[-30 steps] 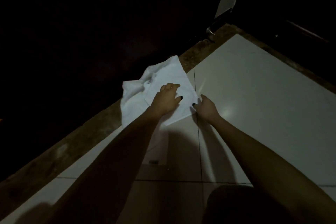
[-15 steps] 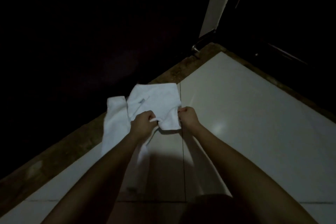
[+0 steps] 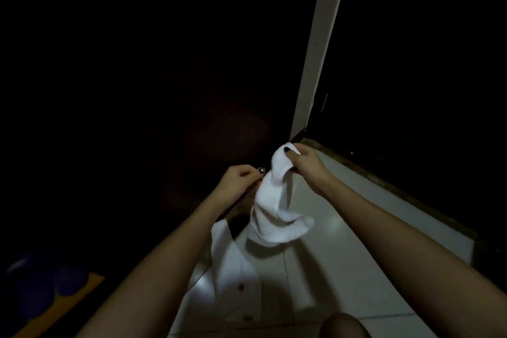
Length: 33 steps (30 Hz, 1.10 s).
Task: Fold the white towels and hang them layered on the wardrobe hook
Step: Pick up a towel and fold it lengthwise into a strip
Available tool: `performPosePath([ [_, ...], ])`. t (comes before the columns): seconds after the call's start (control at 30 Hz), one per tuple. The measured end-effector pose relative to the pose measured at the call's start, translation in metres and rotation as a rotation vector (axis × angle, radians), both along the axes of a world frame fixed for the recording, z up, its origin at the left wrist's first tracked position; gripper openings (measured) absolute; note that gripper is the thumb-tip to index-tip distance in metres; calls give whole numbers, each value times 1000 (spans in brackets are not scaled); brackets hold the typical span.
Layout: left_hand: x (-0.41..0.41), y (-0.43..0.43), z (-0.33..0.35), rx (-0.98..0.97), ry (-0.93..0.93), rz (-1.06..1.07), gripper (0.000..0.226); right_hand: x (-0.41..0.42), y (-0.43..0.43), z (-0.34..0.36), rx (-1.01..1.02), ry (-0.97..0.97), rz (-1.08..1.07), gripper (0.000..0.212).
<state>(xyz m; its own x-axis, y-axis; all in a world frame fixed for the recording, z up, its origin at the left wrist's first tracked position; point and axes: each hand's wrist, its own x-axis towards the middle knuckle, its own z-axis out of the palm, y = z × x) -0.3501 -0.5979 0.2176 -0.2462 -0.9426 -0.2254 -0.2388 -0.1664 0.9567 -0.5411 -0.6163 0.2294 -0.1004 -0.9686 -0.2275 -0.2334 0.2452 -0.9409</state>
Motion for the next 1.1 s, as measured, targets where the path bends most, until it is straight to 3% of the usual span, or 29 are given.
performPosePath([
  [0.17,16,1,219,-159,-75,73,24,12,5,231,33,277,479,20],
  [0.3,31,-2,379,-180,-35,77,32,23,11,400,-23,449,701,15],
  [0.4,36,15,486,-207,-56,-32,30,29,26,518,-117,471,781,19],
  [0.53,45,56,586,-303,-136,-73,27,32,55,626,-296,476,674,19],
  [0.67,73,97,628,-479,-169,106,13,43,89,674,-376,315,556,20],
  [0.83,109,169,642,-573,-262,246,14,81,148,677,-392,108,567,14],
  [1.1,175,301,643,-616,75,504,14,163,253,632,-436,-32,565,15],
])
